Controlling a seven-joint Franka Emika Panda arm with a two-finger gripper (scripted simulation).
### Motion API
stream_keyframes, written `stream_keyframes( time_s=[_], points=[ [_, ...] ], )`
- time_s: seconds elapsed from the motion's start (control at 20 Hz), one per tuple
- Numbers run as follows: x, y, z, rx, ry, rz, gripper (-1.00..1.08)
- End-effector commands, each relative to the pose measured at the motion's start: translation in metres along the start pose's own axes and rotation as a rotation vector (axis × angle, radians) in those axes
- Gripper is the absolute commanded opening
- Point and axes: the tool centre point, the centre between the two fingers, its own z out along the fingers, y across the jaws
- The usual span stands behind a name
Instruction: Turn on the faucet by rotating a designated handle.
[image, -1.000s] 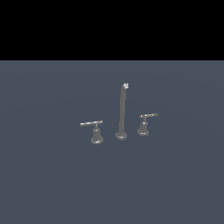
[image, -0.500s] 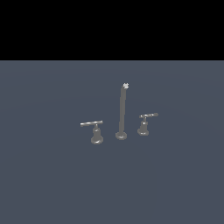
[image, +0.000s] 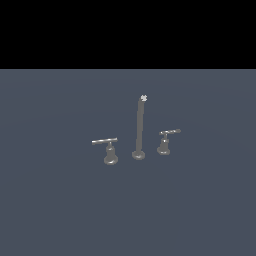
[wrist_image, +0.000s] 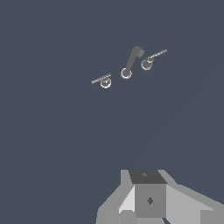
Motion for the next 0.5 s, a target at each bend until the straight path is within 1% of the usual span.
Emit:
stream_keyframes(
  time_s=[0.0,0.45],
  points=[
    [0.005,-0.008,0.016,0.001,-0.001,0.053,-1.0],
    [0.03,-0.04,0.077,0.003,-0.002,0.261,-1.0]
  ],
)
